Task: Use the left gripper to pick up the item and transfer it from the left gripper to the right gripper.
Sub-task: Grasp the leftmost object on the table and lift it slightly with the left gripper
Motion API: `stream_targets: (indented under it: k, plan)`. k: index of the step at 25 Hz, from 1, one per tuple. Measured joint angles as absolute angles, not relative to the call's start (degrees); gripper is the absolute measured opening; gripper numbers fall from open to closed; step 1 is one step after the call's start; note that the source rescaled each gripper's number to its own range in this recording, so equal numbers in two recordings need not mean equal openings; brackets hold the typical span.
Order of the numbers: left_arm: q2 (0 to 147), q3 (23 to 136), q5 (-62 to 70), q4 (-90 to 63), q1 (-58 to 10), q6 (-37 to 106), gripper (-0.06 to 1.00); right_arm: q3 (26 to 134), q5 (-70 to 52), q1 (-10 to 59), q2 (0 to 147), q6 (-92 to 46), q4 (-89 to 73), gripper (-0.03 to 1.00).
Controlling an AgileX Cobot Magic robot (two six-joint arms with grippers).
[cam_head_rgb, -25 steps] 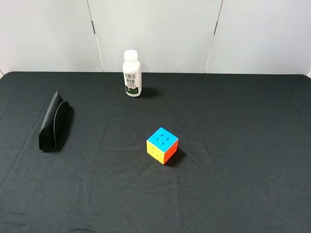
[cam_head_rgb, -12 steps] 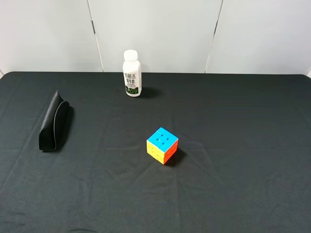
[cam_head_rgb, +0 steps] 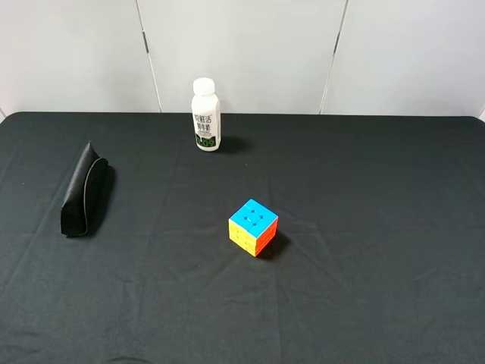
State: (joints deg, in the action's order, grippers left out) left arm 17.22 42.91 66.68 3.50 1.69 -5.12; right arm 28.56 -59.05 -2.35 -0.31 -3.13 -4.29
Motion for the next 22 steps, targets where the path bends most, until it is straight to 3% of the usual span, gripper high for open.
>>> stream_targets:
  k: [22]
  plan:
    - [65.21, 45.41, 51.69, -4.07, 1.69, -5.12, 1.0, 28.56, -59.05, -2.35, -0.31, -3.13, -4.29, 1.0]
